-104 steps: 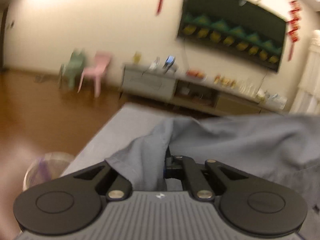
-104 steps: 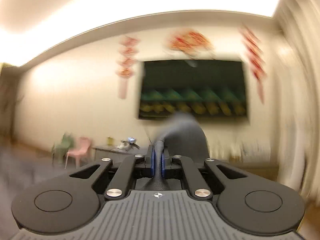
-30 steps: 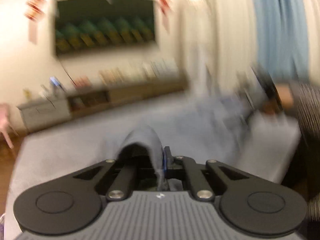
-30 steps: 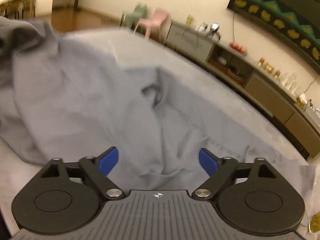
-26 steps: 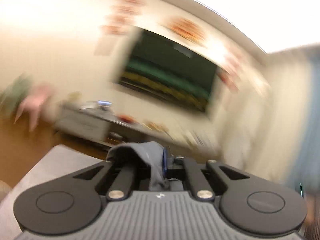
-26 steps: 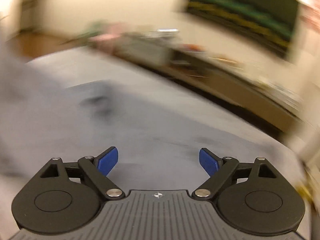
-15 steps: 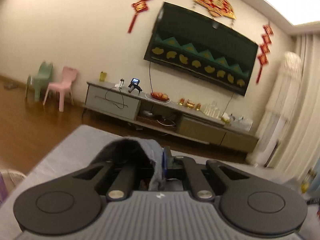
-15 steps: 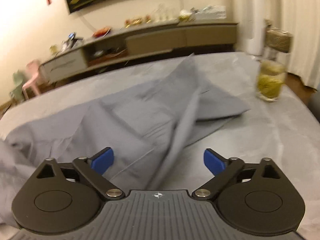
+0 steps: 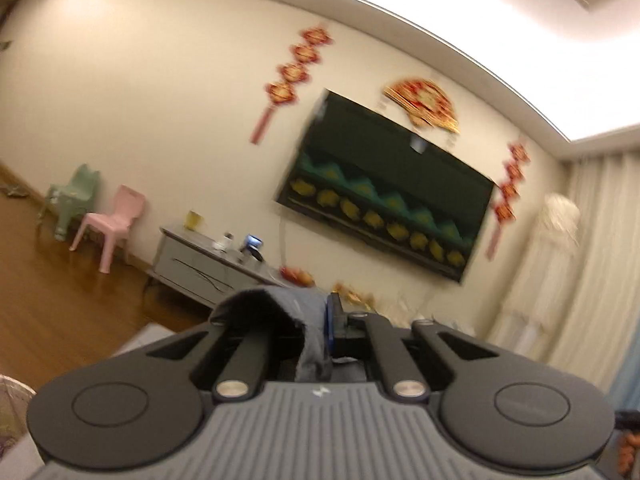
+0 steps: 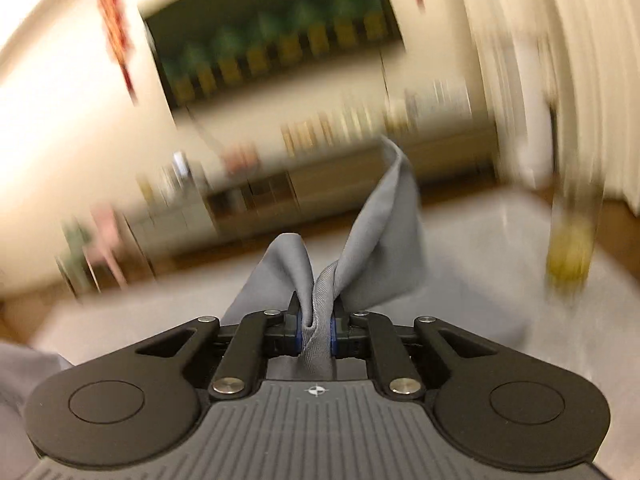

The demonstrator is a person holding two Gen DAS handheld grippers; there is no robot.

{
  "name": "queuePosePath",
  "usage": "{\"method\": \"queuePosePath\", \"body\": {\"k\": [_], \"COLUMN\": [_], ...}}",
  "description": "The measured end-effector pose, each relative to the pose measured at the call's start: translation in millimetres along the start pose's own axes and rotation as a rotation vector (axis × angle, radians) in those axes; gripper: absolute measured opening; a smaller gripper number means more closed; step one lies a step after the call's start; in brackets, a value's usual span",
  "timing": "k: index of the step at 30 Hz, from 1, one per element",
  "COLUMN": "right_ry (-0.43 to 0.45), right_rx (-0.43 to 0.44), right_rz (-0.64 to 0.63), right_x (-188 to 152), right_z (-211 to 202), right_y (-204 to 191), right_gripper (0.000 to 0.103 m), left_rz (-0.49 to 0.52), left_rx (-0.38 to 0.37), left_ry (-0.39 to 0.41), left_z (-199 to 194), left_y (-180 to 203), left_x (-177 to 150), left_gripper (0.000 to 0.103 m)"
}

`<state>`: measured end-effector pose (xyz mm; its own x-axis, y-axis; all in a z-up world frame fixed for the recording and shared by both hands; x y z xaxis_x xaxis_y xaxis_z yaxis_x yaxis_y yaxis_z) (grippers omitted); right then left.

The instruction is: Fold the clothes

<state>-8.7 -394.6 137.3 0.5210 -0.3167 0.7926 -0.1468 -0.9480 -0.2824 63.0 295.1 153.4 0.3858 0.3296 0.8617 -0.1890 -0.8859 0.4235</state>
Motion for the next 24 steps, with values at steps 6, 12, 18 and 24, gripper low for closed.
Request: {"method": "queuePosePath", "body": {"k": [6,12,18,24], "right_ry": [0.003,-0.326,-0.379,-0.417], "right_rx": [-0.116,-0.299,-0.153,-0.125], "right_rz": [-0.043,-0.012,-0.011,0.040], "right_x": [107,74,-25,-71], "right_z": [72,262,231,154], "right_y": [-22,-13,13,54], "right_gripper": [0.011,0.043,0.082,0.089], "left_rz": [-0.088,-0.072,-0.192,-0.118], "left_rx": [0.161,0.423,0.354,0.381], "left_ry": [-0.216,-0.498,-0.445,-0.458], "left_z": [133,248,155,97], "left_y": [-31,-67,-105,-91], "left_x": [72,11,-62,-89], "left_gripper": [0.005,0.038,0.060,0.067]}}
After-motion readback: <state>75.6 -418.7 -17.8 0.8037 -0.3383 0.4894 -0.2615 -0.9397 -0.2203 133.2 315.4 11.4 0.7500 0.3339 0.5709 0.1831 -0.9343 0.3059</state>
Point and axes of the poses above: each gripper's, at about its wrist camera, not at the fingertips, and z roughly the way its jaws point, y to its right, x to its top, the point moved 2 cm from there along z, roughly the way its jaws point, and after that the axes turned 15 degrees about -y, right-handed, at the moved point
